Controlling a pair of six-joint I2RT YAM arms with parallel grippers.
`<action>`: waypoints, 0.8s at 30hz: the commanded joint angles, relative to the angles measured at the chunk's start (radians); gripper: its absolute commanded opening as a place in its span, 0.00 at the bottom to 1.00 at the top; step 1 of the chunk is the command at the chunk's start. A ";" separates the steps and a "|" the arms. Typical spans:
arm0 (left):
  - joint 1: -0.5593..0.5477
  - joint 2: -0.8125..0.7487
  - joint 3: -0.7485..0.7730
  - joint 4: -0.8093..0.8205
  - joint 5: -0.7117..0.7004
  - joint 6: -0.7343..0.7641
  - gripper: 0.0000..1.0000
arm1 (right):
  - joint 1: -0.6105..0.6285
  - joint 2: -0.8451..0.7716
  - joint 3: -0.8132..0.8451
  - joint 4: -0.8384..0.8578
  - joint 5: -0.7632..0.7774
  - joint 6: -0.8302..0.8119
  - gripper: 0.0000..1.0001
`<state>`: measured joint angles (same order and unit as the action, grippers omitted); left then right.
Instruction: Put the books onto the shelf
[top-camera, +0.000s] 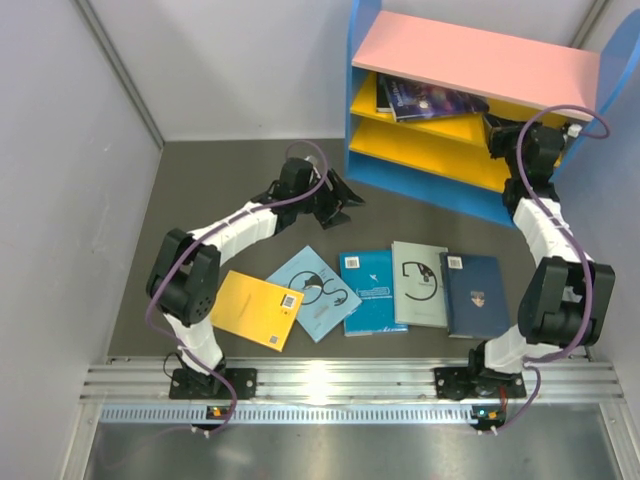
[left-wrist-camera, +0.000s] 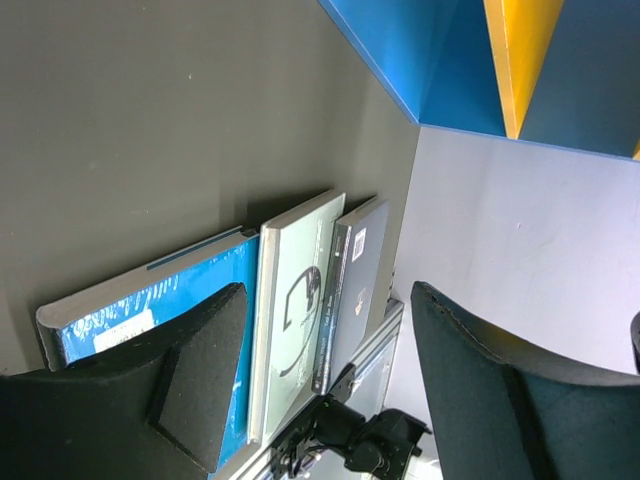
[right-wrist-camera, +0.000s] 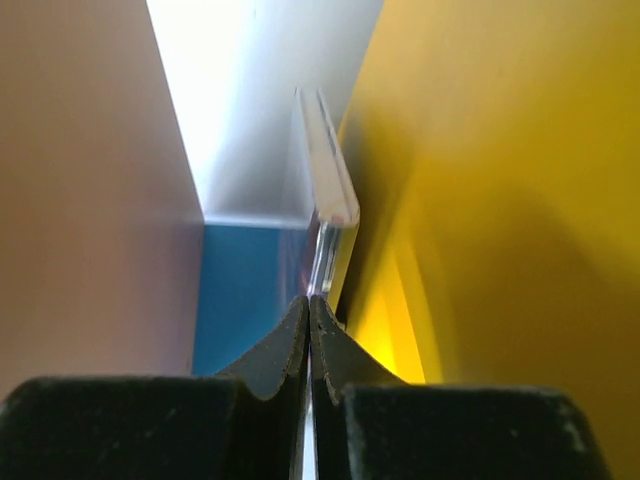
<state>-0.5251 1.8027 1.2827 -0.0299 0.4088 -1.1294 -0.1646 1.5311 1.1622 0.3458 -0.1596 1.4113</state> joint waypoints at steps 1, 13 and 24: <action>0.008 -0.055 -0.025 -0.001 0.022 0.023 0.72 | 0.016 0.053 0.074 -0.007 0.075 0.003 0.00; 0.045 -0.100 -0.078 -0.013 0.050 0.040 0.72 | 0.157 0.205 0.229 -0.042 0.236 0.025 0.00; 0.135 -0.198 -0.195 -0.031 0.077 0.071 0.72 | 0.296 0.454 0.513 -0.080 0.321 0.064 0.00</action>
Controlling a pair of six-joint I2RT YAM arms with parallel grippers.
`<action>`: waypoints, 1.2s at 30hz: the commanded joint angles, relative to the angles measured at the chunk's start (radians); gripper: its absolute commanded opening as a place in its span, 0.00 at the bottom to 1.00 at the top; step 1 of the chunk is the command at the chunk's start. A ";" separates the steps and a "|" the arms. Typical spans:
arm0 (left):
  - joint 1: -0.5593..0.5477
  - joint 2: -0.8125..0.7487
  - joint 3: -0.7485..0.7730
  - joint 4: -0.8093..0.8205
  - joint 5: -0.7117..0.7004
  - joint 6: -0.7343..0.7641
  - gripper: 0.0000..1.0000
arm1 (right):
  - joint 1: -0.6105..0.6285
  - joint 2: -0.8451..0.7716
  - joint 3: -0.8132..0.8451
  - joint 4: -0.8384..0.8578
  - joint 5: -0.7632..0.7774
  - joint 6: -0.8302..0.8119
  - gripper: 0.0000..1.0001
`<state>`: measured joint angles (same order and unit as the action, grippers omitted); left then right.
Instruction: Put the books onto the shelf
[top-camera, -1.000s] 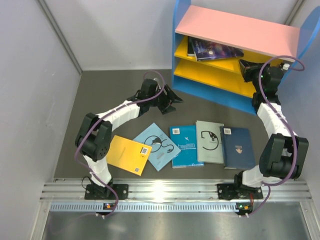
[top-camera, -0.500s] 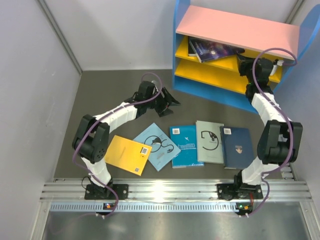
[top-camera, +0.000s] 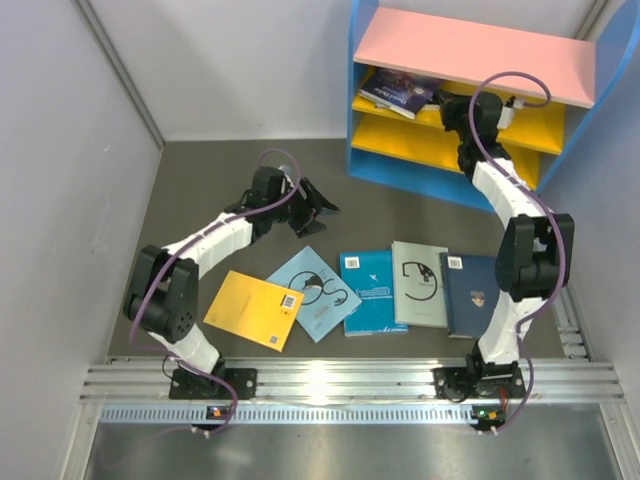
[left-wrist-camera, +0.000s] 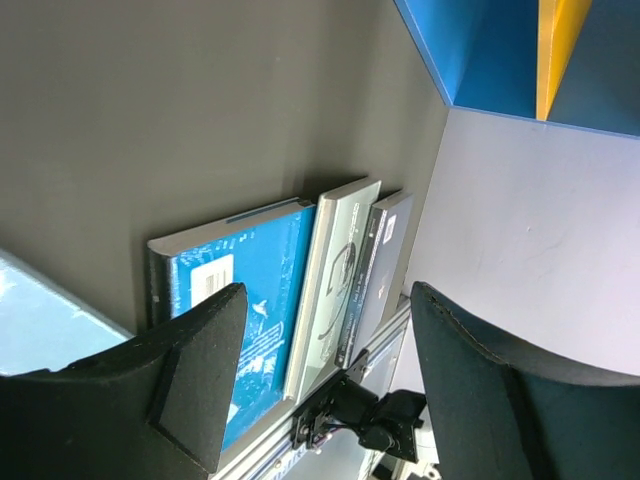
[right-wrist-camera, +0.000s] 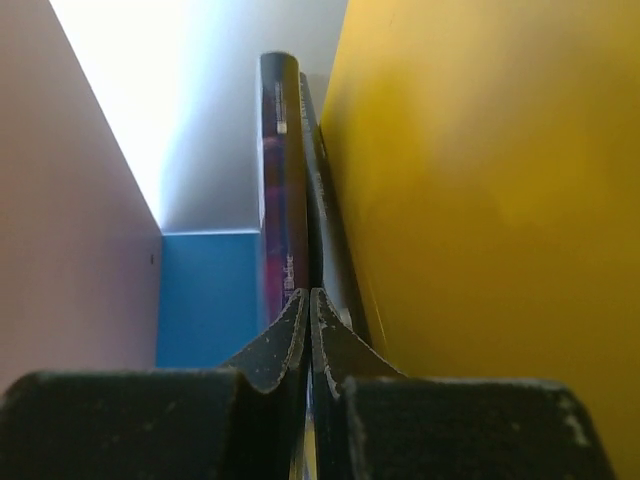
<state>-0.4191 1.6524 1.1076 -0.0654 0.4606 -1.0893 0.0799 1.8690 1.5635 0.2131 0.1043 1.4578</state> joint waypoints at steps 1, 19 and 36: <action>0.037 -0.049 -0.023 0.003 0.036 0.031 0.72 | 0.061 0.133 0.154 0.048 0.058 0.019 0.00; 0.085 -0.040 -0.029 -0.005 0.055 0.032 0.72 | 0.163 0.124 0.086 0.049 0.023 0.067 0.00; 0.091 -0.089 0.041 -0.160 -0.045 0.130 0.74 | -0.037 -0.327 -0.221 -0.145 -0.018 -0.232 0.69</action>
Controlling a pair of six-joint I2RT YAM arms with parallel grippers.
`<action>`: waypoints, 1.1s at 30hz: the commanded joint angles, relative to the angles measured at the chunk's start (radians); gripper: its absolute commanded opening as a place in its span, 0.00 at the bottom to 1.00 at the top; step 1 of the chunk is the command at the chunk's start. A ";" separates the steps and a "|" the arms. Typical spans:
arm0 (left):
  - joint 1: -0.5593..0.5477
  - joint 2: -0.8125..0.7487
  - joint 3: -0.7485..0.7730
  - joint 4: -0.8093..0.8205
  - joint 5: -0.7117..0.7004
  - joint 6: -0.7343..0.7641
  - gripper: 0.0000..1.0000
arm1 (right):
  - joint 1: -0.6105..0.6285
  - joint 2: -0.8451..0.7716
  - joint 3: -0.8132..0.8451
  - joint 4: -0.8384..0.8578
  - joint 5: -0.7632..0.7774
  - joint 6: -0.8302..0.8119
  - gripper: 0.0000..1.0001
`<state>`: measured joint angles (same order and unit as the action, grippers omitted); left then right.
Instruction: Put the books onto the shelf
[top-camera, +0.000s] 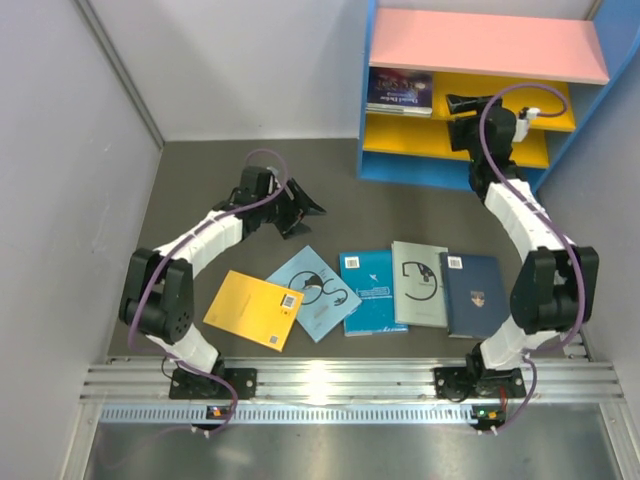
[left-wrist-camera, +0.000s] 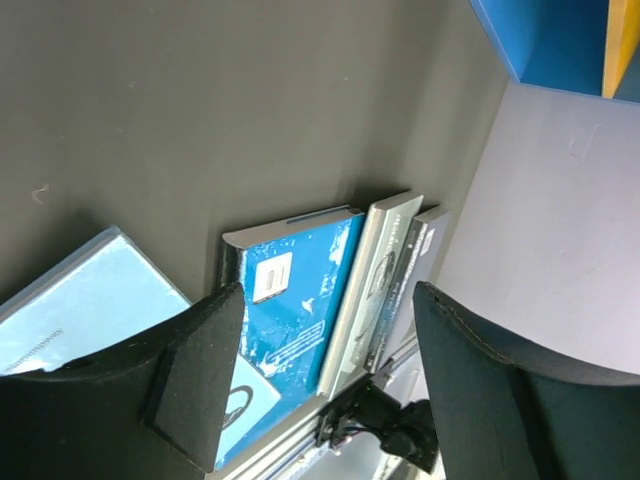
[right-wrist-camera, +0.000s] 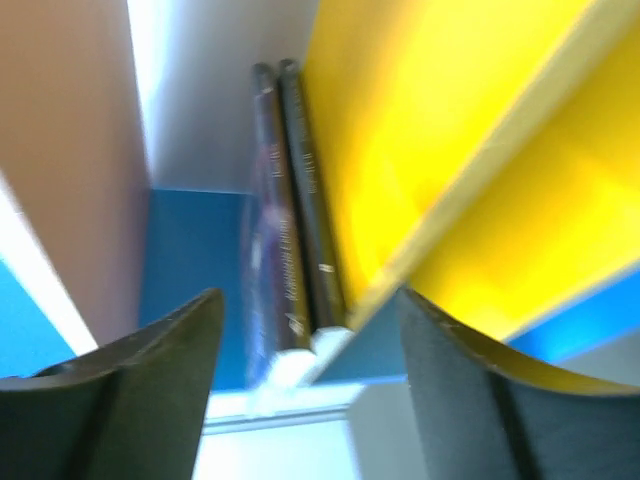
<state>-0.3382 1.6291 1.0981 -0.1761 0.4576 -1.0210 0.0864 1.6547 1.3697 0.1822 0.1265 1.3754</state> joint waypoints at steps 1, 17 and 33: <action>0.014 -0.072 0.051 -0.069 -0.053 0.074 0.74 | -0.051 -0.137 -0.029 -0.137 -0.050 -0.189 0.72; 0.097 -0.310 -0.210 -0.448 -0.254 0.127 0.82 | 0.325 -0.152 -0.394 -0.109 -0.895 -0.575 0.92; 0.097 -0.495 -0.328 -0.502 -0.277 0.091 0.81 | 0.544 0.372 -0.011 -0.420 -0.858 -0.916 0.93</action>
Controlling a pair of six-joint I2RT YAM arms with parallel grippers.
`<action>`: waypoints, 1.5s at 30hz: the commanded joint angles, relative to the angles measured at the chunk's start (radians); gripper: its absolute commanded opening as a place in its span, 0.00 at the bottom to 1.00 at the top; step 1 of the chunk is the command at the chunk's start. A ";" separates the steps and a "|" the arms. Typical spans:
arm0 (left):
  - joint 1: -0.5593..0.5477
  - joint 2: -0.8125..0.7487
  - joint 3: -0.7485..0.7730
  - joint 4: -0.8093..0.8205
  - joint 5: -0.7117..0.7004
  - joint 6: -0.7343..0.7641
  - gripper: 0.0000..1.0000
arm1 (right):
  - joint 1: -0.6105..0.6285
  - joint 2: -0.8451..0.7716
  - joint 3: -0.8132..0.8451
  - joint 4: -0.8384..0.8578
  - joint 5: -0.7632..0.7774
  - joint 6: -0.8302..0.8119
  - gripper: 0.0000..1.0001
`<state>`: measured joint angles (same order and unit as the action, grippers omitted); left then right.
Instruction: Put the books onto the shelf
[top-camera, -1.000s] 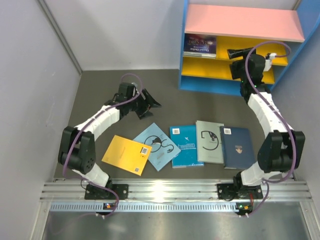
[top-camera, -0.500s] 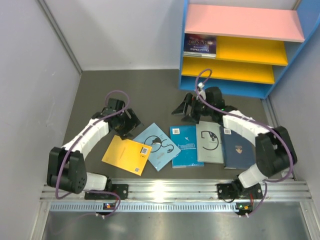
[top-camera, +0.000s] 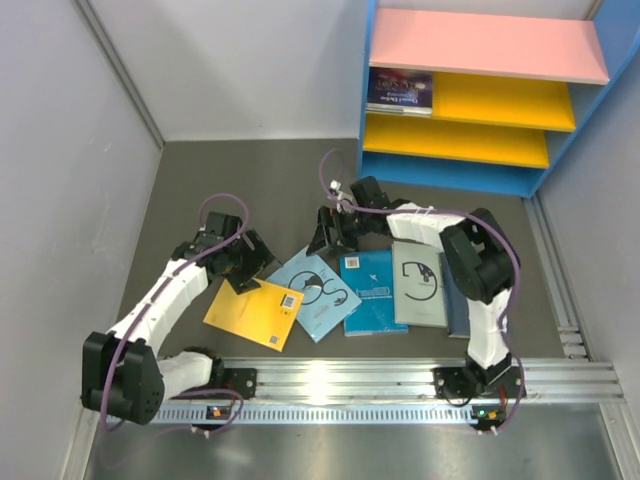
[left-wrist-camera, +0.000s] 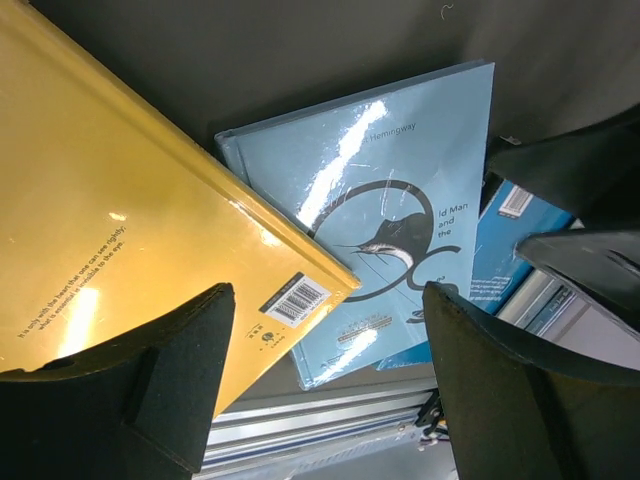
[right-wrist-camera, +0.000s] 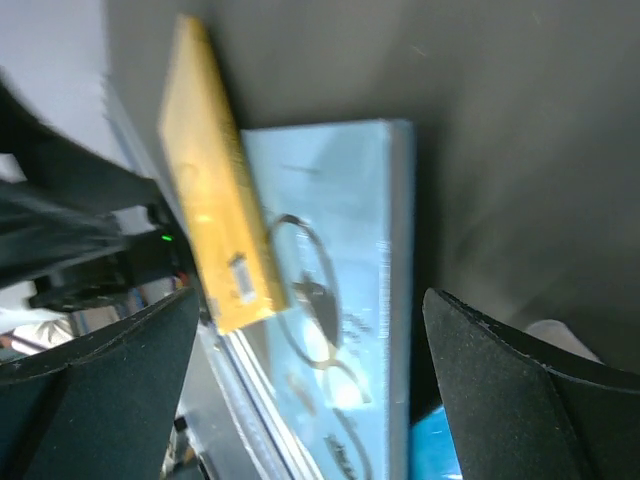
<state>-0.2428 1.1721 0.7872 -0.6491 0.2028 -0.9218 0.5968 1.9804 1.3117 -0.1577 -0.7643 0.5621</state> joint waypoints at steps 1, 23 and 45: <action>0.002 -0.046 -0.022 -0.030 -0.023 -0.009 0.81 | 0.040 0.058 0.057 -0.094 0.055 -0.117 0.94; 0.002 -0.046 0.012 0.008 -0.005 0.011 0.81 | 0.141 -0.046 -0.088 -0.171 0.168 -0.171 0.00; -0.162 0.355 0.317 0.595 0.326 -0.052 0.93 | -0.488 -0.555 -0.338 0.460 -0.019 0.633 0.00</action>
<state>-0.3946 1.4818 1.0435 -0.2230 0.4725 -0.9390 0.1238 1.4532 0.9749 0.0689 -0.6621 1.0225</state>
